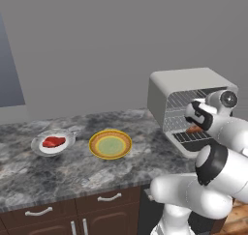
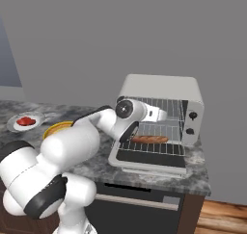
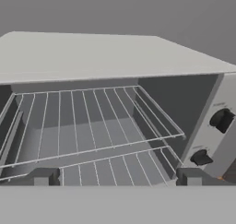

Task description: Open the toaster oven door. Place the baguette on the bottom rack in the toaster oven and place the steak on the top rack.

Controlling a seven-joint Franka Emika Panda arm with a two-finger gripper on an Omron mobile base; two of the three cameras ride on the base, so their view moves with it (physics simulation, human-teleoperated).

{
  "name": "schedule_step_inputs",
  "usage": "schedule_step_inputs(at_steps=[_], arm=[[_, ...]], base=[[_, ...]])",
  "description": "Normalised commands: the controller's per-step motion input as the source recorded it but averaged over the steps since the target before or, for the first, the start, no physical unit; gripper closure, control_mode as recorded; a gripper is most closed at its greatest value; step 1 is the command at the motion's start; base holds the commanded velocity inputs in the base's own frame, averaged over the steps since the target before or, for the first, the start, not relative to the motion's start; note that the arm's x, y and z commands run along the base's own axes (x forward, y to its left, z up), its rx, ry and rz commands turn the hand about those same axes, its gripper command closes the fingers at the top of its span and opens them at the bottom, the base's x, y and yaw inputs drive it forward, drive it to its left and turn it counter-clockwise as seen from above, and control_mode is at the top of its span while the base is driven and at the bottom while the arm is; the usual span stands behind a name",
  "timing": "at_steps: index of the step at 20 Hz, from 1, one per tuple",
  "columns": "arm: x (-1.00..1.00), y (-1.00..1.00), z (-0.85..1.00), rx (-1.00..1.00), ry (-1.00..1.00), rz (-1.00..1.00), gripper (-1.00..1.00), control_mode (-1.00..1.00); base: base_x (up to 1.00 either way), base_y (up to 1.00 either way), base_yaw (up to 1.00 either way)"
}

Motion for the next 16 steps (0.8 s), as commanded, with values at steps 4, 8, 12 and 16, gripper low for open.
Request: schedule_step_inputs(at_steps=[4,8,12,16], arm=[[0.00,0.00,-0.10,-0.01,0.00,0.02,-1.00,-1.00],[0.00,0.00,-0.06,0.00,0.00,0.02,-1.00,-1.00],[0.01,0.00,0.00,0.00,0.00,0.02,-1.00,-1.00],[0.10,0.00,-0.03,0.00,0.00,0.03,-1.00,-1.00]], base=[[0.00,0.00,0.00],[0.00,0.00,0.00],[0.00,0.00,0.00],[0.00,0.00,0.00]])
